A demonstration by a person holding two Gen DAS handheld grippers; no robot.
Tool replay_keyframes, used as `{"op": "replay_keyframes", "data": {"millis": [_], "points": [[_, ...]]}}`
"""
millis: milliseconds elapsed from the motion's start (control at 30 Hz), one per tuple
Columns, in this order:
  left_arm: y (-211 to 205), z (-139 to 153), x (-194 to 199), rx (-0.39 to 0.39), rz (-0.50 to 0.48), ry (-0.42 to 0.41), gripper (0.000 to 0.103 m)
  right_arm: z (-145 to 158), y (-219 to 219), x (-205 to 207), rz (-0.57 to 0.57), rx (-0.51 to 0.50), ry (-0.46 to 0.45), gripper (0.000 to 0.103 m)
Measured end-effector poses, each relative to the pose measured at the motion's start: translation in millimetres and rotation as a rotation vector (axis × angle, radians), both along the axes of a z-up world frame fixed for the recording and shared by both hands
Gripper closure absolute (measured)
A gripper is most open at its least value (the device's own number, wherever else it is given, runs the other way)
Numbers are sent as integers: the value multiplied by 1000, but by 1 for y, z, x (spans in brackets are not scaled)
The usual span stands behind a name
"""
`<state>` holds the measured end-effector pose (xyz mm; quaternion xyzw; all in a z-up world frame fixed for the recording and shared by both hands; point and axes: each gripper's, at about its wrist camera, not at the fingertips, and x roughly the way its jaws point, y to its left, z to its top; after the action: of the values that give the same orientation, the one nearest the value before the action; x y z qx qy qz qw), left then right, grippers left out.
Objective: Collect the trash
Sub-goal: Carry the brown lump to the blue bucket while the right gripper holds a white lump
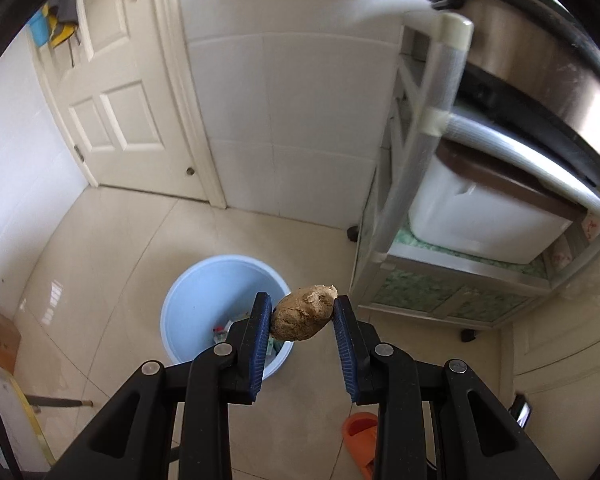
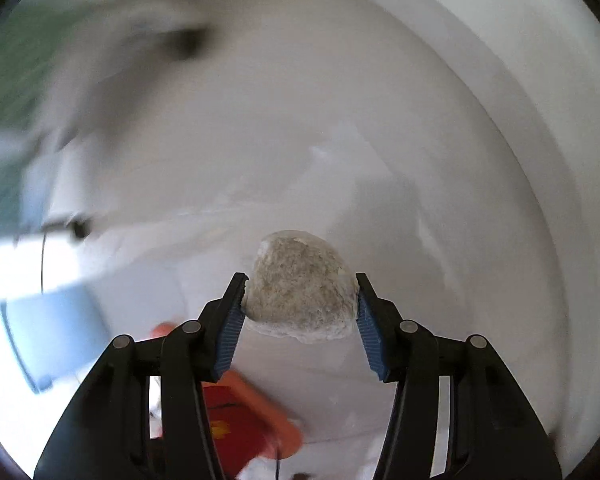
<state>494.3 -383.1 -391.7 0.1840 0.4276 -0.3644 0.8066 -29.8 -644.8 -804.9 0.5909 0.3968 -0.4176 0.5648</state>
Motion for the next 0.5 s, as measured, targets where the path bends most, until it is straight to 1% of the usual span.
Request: {"op": "replay_keyframes", "data": {"millis": [67,100,167,200,233,267,333,367,400,467,500], "points": [[6,-7,7,-3,20,16,75,39,-12,46,151,-99,-31,54],[10,-12,11,-5,31,31,75,51,-14,61,192,-124,-39,54],[17,-20,19,-6,47,52,75,87,-14,103,315,-197,-83,54],[21,-26,25,-8,65,66,75,108,-10,128,389,-240,-102,54],[24,-31,29,-10,75,78,75,123,-7,143,441,-272,-117,54],[27,-36,34,-13,87,89,75,143,-1,167,509,-316,-151,54],[35,-47,44,-13,113,111,75,168,9,199,596,-369,-188,54],[38,-53,49,-16,121,125,76,188,17,224,674,-410,-214,54],[43,-60,56,-17,141,138,75,196,23,236,708,-433,-224,54],[50,-70,66,-14,158,164,75,221,38,275,825,-495,-252,54],[54,-79,72,-13,172,179,75,232,44,290,863,-517,-269,54]]}}
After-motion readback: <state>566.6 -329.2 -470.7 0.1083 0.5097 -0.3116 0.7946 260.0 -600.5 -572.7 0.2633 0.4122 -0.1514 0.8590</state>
